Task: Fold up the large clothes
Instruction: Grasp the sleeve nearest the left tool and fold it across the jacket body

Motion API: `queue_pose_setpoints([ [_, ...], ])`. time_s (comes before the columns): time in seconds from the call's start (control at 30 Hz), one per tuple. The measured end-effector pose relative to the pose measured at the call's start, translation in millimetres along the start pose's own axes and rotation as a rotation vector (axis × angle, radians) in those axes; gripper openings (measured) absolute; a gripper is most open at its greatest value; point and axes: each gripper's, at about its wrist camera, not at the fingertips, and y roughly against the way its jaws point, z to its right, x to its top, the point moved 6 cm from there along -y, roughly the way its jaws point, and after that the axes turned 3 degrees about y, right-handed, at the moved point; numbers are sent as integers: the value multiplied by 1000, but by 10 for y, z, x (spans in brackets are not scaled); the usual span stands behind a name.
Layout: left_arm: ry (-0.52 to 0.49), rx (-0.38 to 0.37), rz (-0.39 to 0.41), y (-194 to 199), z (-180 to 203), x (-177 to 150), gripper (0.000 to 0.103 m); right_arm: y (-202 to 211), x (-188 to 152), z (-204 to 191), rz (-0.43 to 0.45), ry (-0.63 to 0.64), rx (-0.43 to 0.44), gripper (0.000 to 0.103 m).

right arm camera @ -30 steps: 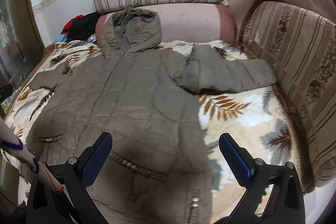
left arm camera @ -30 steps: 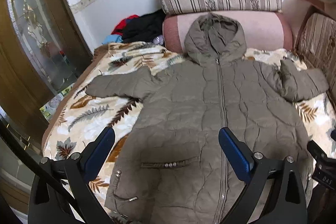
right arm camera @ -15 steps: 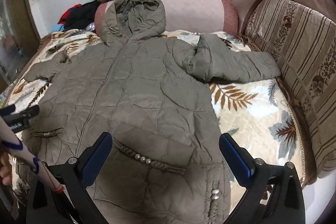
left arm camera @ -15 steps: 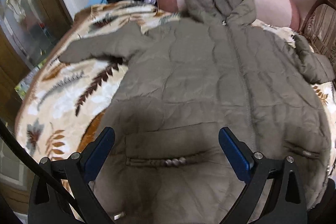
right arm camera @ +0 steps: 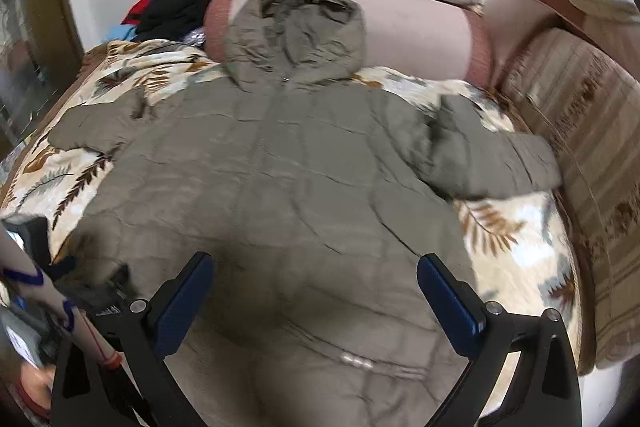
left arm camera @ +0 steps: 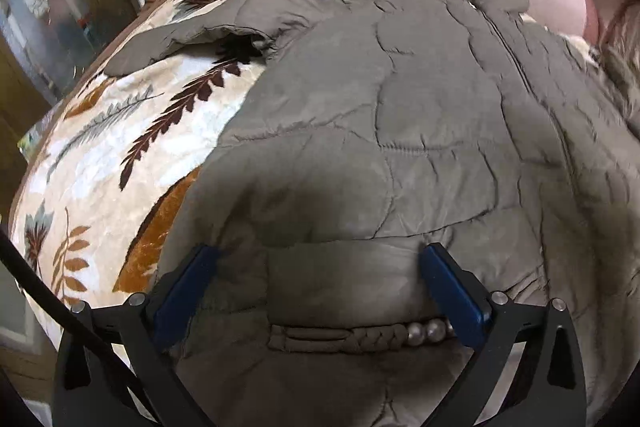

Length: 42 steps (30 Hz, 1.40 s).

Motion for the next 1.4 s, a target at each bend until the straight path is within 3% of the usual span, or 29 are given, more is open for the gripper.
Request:
queue_pose_setpoints([
  [0.13, 53, -55, -5, -22, -79, -25, 103, -73, 145, -259, 1, 35, 17, 103],
  [0.23, 19, -98, 1, 44, -111, 1, 103, -130, 213, -400, 4, 45, 33, 103],
  [0.37, 101, -157, 40, 255, -461, 176, 103, -195, 270, -412, 12, 36, 31, 103],
  [0.47, 158, -130, 100, 319, -943, 513, 103, -227, 277, -304, 21, 8, 18, 103],
  [0.7, 366, -85, 72, -439, -2285, 1523, 103, -348, 250, -11, 5, -72, -18, 103],
  [0.87, 604, -225, -15, -1265, -3102, 1970, 88, -500, 170, 41, -25, -80, -51, 103],
  [0.93, 672, -240, -34, -1533, -3270, 2015, 82, -568, 141, 47, -39, -74, -65, 103],
  [1.03, 716, -258, -6, -1702, -3360, 2110, 83, -663, 110, 44, -59, -67, -81, 103],
  [1.1, 738, -275, 9, -1748, -3360, 2231, 102, -725, 104, 46, -71, -64, -88, 103],
  [1.17, 725, -242, 40, -1799, -3320, 2367, 103, -792, 104, 53, -83, -65, -97, 103],
  [1.2, 700, -218, 46, -1828, -3301, 2410, 97, -812, 107, 53, -86, -65, -98, 103],
  [1.23, 660, -144, 20, -1892, -3260, 2449, 89, -832, 101, 57, -89, -65, -99, 103],
  [1.27, 639, -56, 15, -1914, -3263, 2473, 67, -847, 95, 61, -93, -63, -102, 103],
  [1.3, 619, -17, 20, -1890, -3287, 2465, 42, -851, 92, 67, -92, -60, -104, 103],
  [1.37, 590, -7, -8, -1822, -3214, 2520, 17, -839, 82, 95, -85, -53, -113, 102],
  [1.4, 585, -11, -8, -1766, -3215, 2527, 14, -831, 84, 109, -80, -51, -116, 102],
])
